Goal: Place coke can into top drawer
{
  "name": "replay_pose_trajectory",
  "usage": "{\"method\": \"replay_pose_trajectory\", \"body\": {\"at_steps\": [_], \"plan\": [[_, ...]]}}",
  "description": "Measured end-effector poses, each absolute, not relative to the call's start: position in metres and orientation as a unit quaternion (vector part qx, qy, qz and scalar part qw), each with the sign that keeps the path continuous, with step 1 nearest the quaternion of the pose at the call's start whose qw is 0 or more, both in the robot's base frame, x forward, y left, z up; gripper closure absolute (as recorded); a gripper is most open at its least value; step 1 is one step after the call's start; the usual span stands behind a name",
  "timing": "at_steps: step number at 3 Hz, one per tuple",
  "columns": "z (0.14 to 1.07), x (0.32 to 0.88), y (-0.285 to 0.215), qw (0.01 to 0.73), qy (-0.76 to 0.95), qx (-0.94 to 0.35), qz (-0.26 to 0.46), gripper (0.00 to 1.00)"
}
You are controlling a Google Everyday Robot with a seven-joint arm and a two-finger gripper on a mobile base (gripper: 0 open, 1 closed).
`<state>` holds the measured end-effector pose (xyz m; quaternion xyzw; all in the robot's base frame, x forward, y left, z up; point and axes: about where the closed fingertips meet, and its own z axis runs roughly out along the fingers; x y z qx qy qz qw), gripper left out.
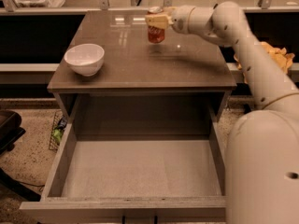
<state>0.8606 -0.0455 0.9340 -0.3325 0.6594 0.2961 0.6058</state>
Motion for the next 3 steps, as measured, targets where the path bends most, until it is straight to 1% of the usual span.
{"method": "replay_pose_trajectory", "body": {"at_steps": [1, 2, 3], "plan": [[0.987, 0.806, -0.082, 0.619, 0.655, -0.341, 0.268, 1.00], [1.023, 0.743, -0.107, 0.638, 0.642, -0.340, 0.256, 1.00], [0.986, 0.658, -0.119, 0.622, 0.640, -0.350, 0.285, 1.00]]}}
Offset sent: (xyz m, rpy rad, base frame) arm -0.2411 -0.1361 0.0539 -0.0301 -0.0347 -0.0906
